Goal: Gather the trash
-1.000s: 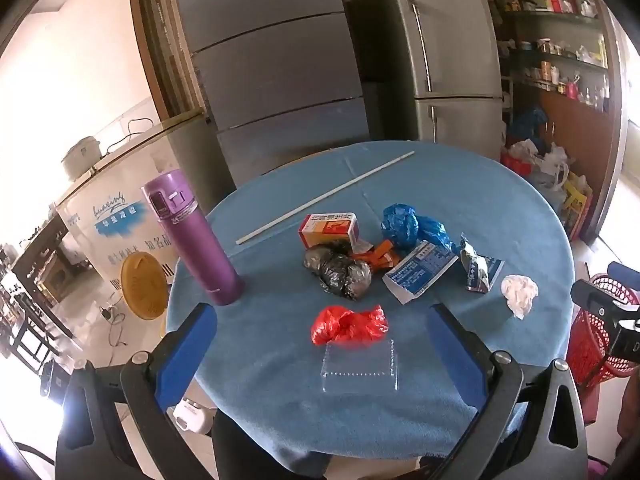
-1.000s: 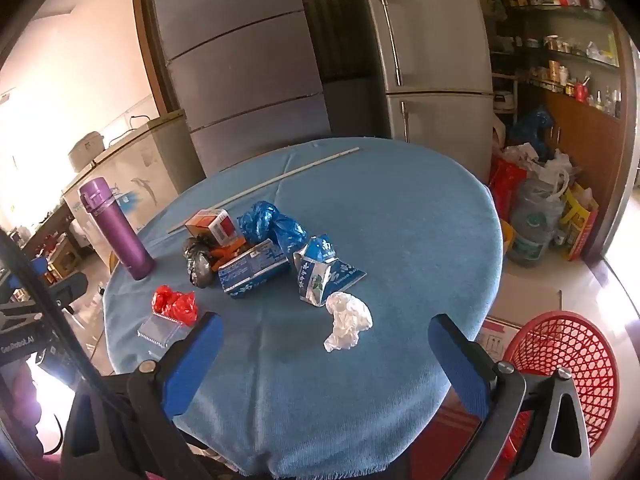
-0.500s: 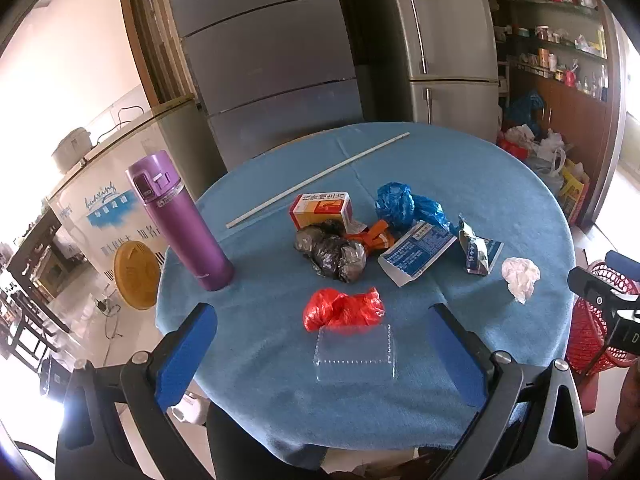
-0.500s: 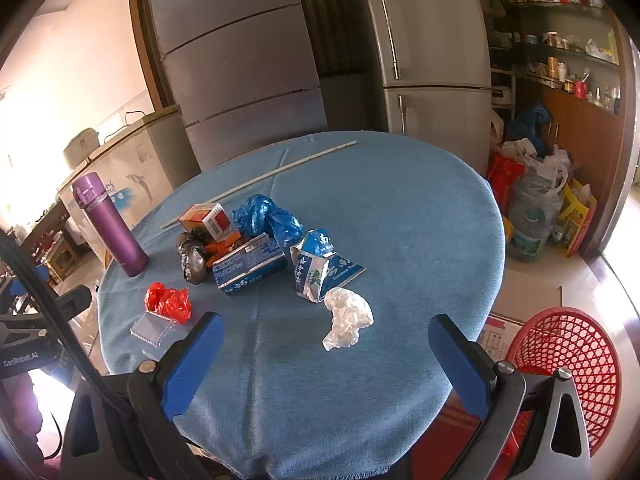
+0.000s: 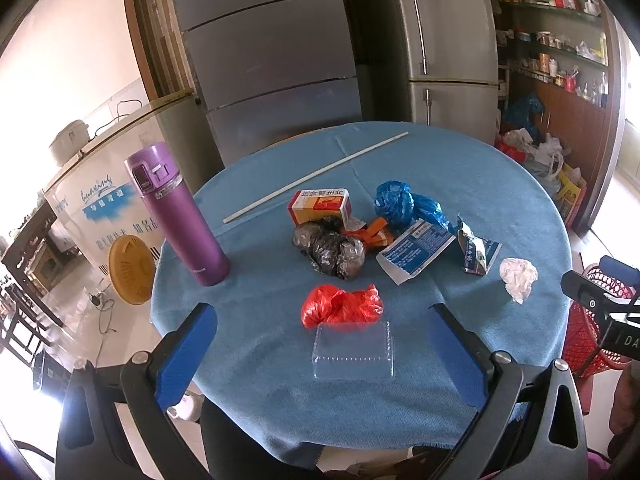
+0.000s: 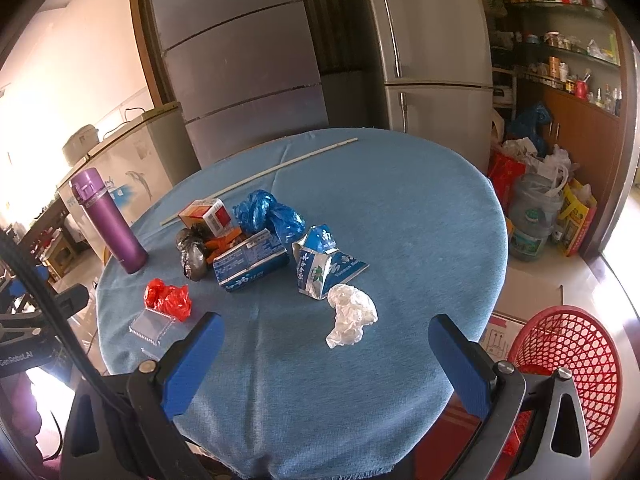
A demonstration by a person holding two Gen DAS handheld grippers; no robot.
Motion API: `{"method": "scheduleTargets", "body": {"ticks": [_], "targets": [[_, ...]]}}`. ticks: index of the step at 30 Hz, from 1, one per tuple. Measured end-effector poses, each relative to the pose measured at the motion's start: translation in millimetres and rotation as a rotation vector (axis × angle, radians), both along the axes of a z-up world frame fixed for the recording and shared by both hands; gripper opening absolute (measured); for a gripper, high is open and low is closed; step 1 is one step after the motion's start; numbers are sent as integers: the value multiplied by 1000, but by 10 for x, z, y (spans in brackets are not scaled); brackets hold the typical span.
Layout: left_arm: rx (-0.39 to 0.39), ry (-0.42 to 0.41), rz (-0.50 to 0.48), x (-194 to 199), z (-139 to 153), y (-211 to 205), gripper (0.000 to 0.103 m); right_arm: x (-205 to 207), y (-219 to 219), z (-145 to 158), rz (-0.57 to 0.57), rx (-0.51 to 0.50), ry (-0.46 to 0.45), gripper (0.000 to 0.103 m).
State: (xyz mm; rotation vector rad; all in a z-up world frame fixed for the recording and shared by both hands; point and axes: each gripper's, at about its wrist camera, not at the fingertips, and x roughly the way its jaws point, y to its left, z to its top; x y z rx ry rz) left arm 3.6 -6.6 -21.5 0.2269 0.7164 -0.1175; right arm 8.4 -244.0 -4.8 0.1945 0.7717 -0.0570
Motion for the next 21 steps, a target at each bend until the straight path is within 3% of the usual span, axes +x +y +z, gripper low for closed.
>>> {"method": "scheduleTargets", "body": {"ticks": [21], "targets": [[-22, 32, -1, 33, -73, 52, 103, 54, -12, -72, -23, 1, 22, 103]]}}
